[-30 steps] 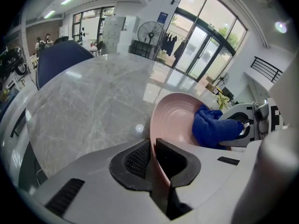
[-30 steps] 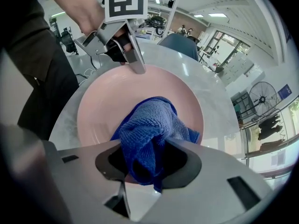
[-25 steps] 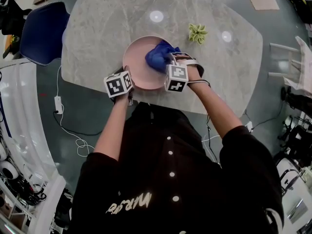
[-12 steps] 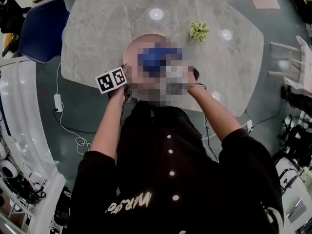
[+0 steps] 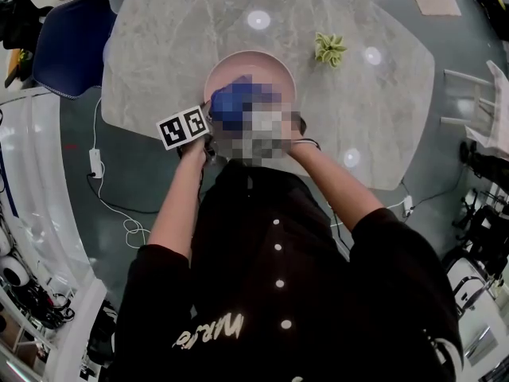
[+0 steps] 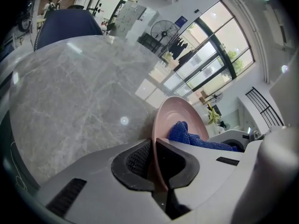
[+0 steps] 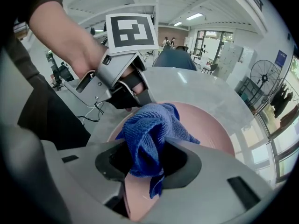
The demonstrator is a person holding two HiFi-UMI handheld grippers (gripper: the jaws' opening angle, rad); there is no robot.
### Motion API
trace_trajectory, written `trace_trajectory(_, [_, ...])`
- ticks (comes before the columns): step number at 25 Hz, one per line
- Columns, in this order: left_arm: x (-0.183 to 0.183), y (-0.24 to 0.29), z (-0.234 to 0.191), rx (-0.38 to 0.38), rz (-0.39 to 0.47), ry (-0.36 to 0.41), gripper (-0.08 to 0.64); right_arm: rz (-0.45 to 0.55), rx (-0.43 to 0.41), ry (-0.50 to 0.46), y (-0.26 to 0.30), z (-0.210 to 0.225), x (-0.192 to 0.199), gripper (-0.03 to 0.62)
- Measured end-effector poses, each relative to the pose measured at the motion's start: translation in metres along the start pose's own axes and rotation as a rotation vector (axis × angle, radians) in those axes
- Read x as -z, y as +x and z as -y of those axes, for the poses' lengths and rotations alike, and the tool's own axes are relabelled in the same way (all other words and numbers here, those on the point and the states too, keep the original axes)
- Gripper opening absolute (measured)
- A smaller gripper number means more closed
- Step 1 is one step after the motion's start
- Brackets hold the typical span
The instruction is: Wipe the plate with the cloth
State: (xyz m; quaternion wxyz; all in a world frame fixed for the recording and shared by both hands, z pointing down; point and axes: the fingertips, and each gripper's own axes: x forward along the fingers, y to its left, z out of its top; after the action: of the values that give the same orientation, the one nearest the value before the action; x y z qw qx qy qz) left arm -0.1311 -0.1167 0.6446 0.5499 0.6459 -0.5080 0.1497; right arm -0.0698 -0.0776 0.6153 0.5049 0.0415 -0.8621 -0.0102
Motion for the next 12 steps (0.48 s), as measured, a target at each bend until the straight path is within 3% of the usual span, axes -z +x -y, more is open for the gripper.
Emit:
trace_trajectory(6, [-0.0005,0.0008,-0.0003,0.003,0.0,0.0,0.029,0.01,-0.011,0.004,0.0074,-0.0022,0.0007,0.15])
trace_trajectory(12, [-0.0009,0.0012,-0.0017,-0.009,0.009,-0.01,0.029,0.001,-0.04,-0.078,0.0102,-0.0089,0.002,0.149])
